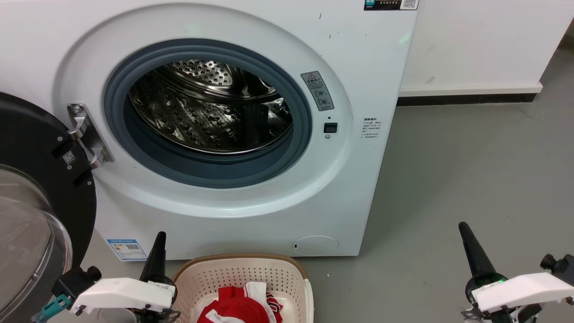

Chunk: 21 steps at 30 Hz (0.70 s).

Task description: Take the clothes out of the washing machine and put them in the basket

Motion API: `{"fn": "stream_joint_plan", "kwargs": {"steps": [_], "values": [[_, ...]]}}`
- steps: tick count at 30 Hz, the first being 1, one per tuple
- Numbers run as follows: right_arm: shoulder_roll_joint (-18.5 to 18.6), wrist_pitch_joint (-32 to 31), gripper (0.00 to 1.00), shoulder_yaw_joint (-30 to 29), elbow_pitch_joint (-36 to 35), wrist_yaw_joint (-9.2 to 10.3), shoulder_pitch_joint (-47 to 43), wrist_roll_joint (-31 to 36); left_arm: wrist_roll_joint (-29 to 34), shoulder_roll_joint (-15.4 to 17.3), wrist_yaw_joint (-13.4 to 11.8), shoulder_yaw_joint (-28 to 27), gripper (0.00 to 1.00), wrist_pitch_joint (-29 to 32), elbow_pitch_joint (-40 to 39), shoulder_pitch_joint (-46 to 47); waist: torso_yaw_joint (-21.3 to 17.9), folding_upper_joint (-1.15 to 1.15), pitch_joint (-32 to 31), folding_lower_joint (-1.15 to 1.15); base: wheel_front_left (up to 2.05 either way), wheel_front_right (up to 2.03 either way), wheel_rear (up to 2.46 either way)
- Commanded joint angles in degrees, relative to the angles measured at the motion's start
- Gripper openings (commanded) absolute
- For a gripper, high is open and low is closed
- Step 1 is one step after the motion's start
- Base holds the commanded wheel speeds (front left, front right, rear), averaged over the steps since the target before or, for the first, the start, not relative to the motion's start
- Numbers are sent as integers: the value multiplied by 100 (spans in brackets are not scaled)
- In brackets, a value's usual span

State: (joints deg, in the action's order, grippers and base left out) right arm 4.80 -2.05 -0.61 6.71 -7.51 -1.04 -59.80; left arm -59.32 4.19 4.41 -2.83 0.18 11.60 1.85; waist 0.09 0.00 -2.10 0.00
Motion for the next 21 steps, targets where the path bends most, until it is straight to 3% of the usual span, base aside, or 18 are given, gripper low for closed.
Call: {"fn": "stream_joint_plan", "kwargs": {"steps": [1, 21], "values": [[28, 1, 0, -21, -10, 1, 195, -154, -127, -7, 32, -42, 0, 25, -27, 177, 0, 0, 3, 0, 0, 0, 0], [22, -84, 0, -135, 262, 2, 404, -1393, -1312, -48, 140, -171, 0, 264, 74, 281, -3, 0, 73, 0, 0, 0, 0]]}}
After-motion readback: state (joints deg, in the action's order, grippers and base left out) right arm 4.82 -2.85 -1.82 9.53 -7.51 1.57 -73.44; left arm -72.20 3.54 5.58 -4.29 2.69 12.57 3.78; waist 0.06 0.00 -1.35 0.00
